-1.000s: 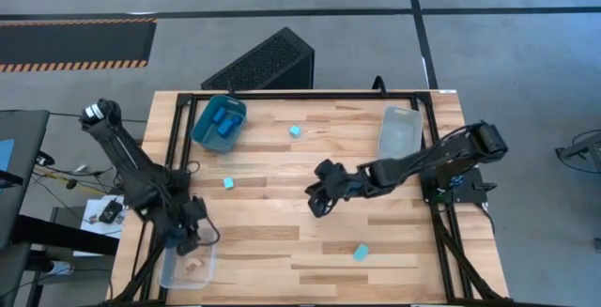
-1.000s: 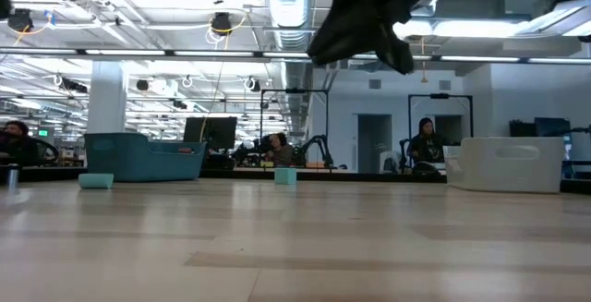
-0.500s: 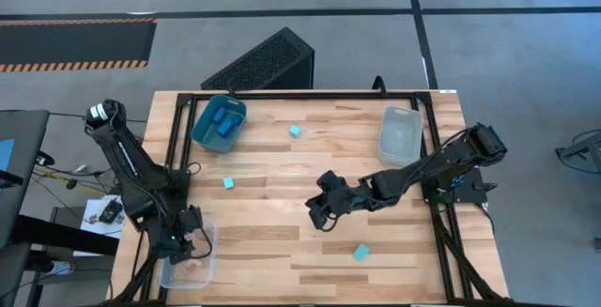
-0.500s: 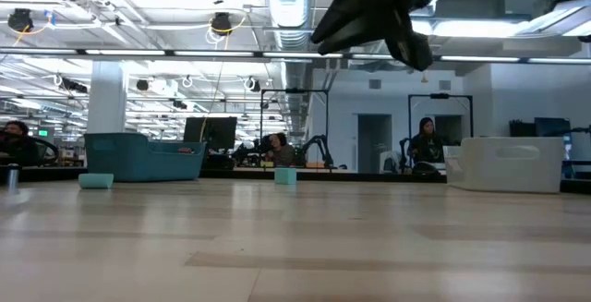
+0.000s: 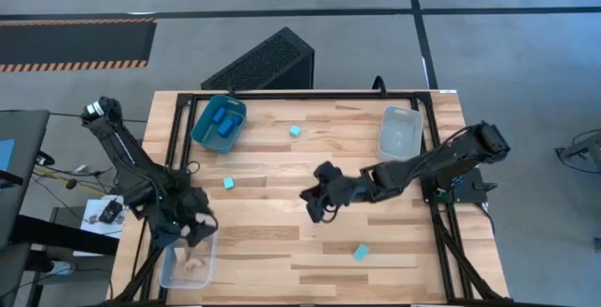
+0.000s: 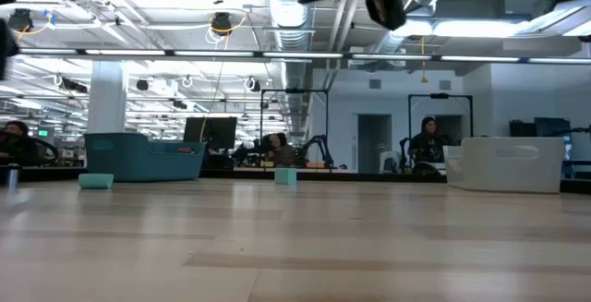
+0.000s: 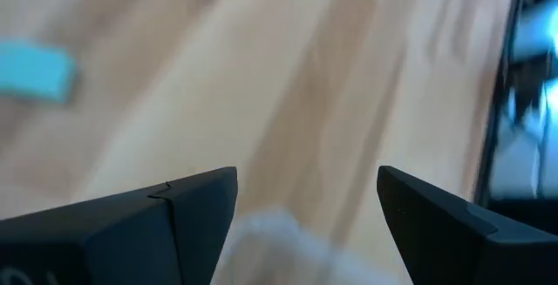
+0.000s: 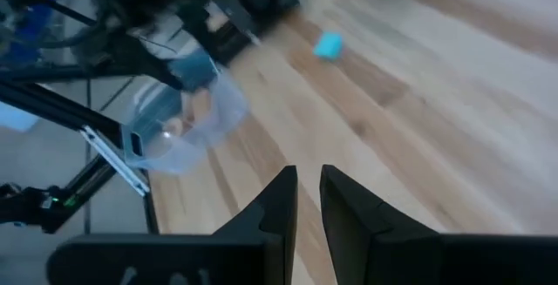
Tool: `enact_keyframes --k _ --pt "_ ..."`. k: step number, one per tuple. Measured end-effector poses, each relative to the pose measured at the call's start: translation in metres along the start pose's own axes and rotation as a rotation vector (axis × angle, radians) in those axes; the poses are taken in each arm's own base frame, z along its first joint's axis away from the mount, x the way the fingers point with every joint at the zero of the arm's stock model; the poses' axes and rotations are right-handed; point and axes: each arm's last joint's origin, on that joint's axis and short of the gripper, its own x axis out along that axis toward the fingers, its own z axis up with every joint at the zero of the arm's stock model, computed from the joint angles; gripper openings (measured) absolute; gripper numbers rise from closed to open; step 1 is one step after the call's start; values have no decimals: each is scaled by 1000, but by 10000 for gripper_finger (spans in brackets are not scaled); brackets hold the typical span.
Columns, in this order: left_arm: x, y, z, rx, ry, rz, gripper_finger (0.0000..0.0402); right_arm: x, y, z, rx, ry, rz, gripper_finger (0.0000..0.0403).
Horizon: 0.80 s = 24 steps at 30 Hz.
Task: Sort & place blocks by color
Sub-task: Put the middle light blue block into the gray bin
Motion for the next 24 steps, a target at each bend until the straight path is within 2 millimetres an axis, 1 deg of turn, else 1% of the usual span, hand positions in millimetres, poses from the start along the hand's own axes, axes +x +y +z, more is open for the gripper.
enact_keyframes --k 3,7,9,11,13,15,17,20,24 --pt "2 1 9 -34 -118 31 263 -6 5 17 -57 30 -16 78" --pt "8 2 22 -56 -176 50 263 -21 12 38 -146 91 -92 78" --pt "11 3 30 -56 -185 62 263 -28 12 41 -205 132 -136 78" --pt "14 6 38 -62 -191 83 263 -33 7 41 -264 139 -221 78" --pt "18 11 48 -74 -198 118 263 -41 -6 37 -304 135 -362 78" --pt "21 17 57 -86 -198 154 263 -45 -24 33 -288 149 -483 78" --pt "25 23 67 -92 -199 188 263 -46 -46 25 -252 179 -553 78" --pt "30 34 85 -111 -239 245 263 -51 -70 15 -165 153 -532 78" --pt "40 49 119 -143 -302 256 263 -52 -98 3 -58 107 -399 78"
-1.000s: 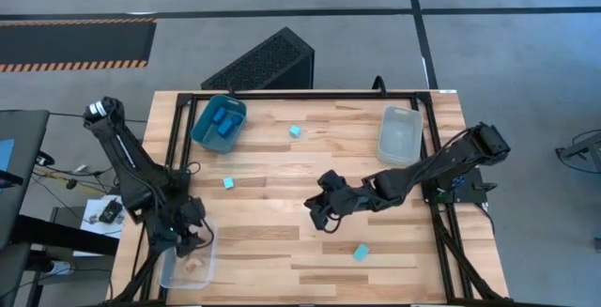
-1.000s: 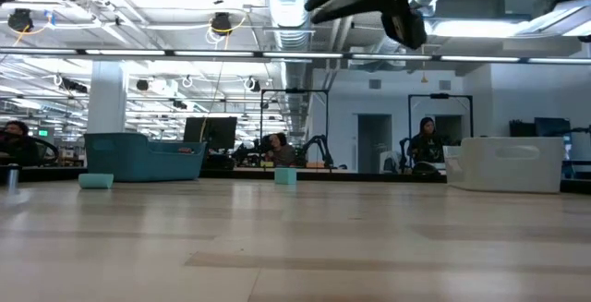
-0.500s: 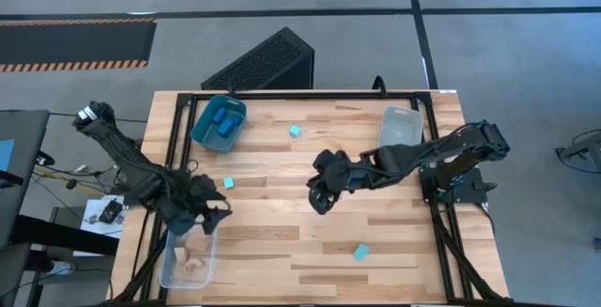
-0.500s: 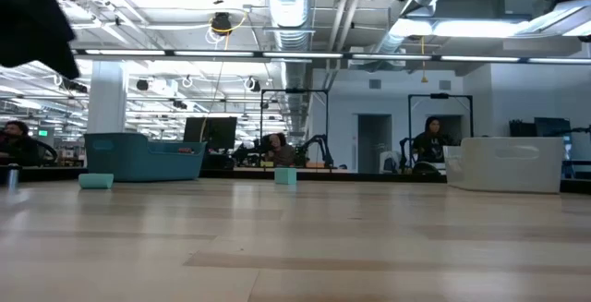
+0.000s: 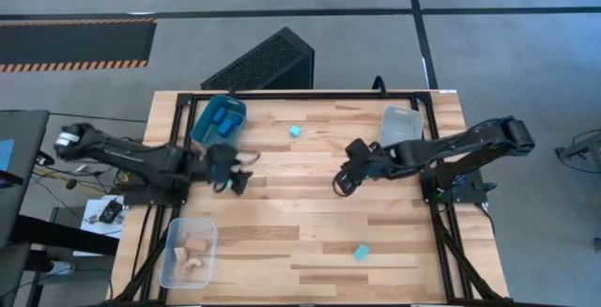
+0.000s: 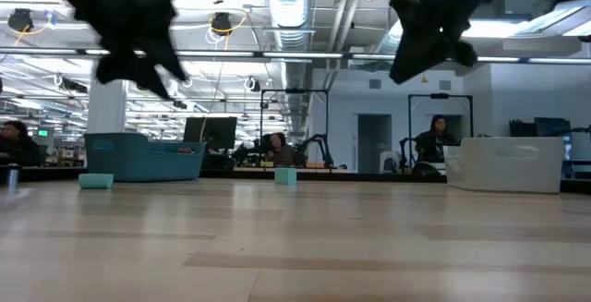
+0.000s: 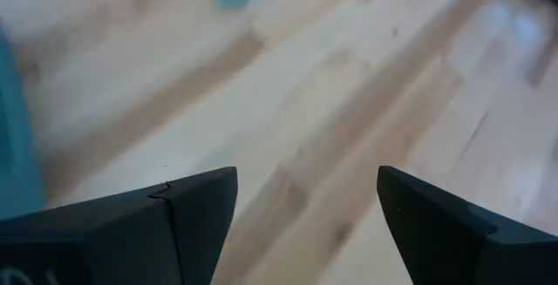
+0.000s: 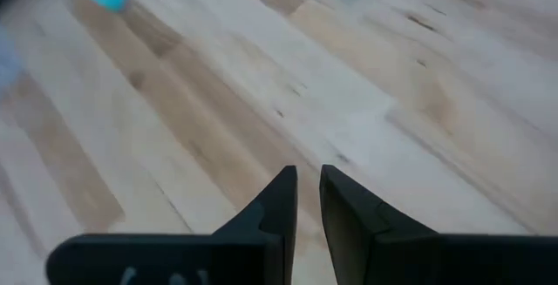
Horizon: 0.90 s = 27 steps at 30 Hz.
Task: Sort & place blocks by color
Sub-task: Put the middle light blue block into the gray bin
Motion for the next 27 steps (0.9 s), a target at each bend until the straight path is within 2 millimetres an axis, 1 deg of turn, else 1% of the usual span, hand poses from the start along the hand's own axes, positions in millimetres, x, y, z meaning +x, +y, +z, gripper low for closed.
enact_keyframes --k 2,4,6,8,11,13,17,21,23,27 --pt "14 1 18 -15 -38 -51 263 3 -10 -2 46 -21 56 78" --pt "31 7 32 -33 -46 -67 263 5 -19 -1 71 -22 79 78" --pt "46 15 39 -55 -4 -71 263 7 -28 0 74 1 89 78" --pt "58 22 40 -73 88 -54 263 6 -35 2 54 22 83 78" --pt "66 29 29 -76 295 -31 263 4 -47 7 4 35 42 78" --pt "65 32 17 -64 437 6 263 3 -54 9 -39 45 16 78" --pt "62 33 -2 -5 616 74 263 7 -67 20 -121 38 4 78" --pt "57 34 -14 122 709 147 263 20 -81 37 -191 36 70 78" --pt "57 34 -16 159 714 167 263 29 -88 47 -202 22 120 78" --pt "58 36 -17 239 714 174 263 46 -100 61 -166 22 245 78"
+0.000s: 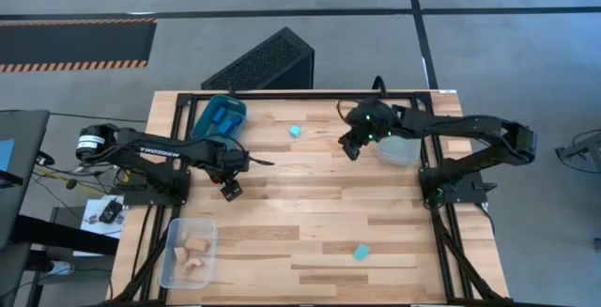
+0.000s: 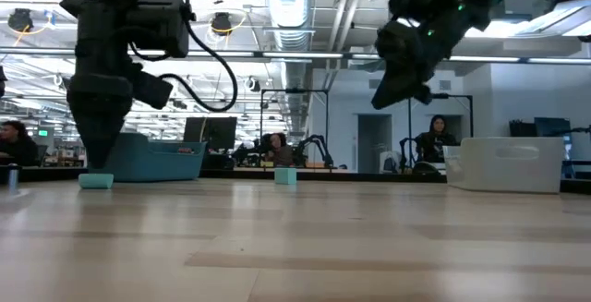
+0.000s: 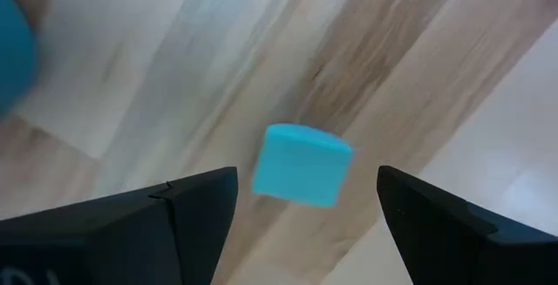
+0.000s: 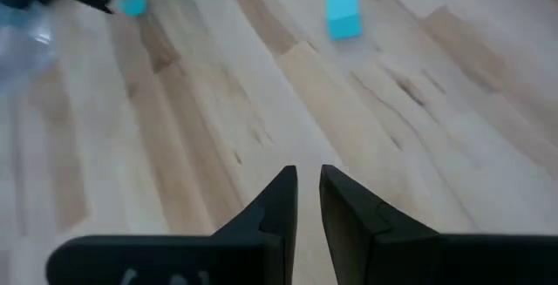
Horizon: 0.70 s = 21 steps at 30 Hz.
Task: Sort & place blocks by color
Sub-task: Put the middle light blue block into the gray bin
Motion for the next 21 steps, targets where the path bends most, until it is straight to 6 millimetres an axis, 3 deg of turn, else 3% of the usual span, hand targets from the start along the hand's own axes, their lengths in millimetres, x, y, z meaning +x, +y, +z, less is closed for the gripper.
enact_keyframes --k 8,15,18,21 --pt "16 -1 3 130 65 49 245 17 -6 1 16 36 117 78" --pt "33 -3 7 205 155 70 172 14 -2 5 39 -1 146 78" --pt "31 -5 11 231 152 65 137 11 -1 7 35 -22 156 78" --pt "25 -8 17 288 130 90 130 11 -1 11 59 -47 195 78"
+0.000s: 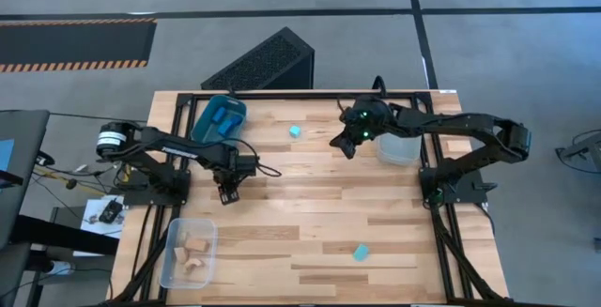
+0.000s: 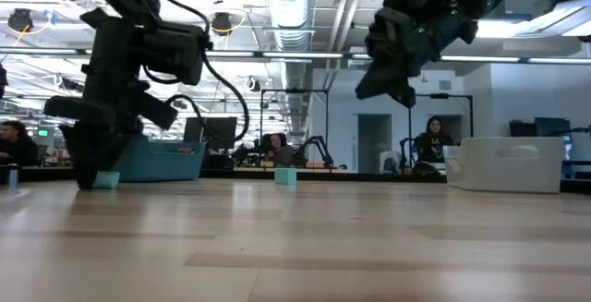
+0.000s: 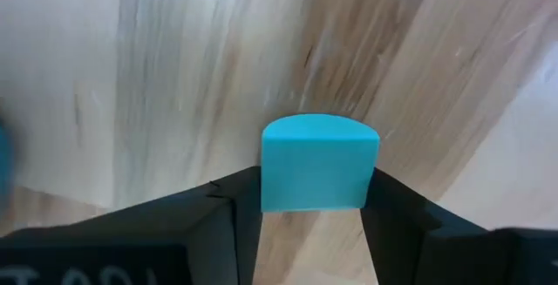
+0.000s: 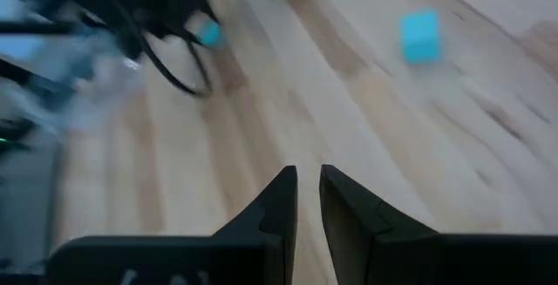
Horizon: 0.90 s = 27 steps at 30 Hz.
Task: Sort & place blocks by color
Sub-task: Put the middle light blue block into the gray bin
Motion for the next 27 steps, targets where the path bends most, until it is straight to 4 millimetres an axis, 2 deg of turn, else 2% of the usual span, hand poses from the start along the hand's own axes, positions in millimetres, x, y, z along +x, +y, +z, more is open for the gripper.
enact_keyframes --k 3,6,8,12,17,21,24,27 --pt "-11 -1 17 37 -143 55 135 2 -4 9 49 -43 112 79" --pt "-20 1 23 44 -190 117 158 7 -9 18 113 -82 215 89" --pt "-29 1 34 43 -279 128 166 10 -12 23 153 -99 277 100" --pt "-49 8 51 30 -422 147 157 22 -16 24 265 -79 343 134" --pt "-87 17 77 40 -685 156 138 40 -12 18 361 -21 396 193" --pt "-114 21 95 118 -891 134 146 48 -1 22 361 -76 461 244" --pt "-122 20 101 199 -989 125 152 51 5 26 384 -147 483 266" --pt "-128 19 104 248 -1054 116 150 48 9 33 408 -213 511 271"
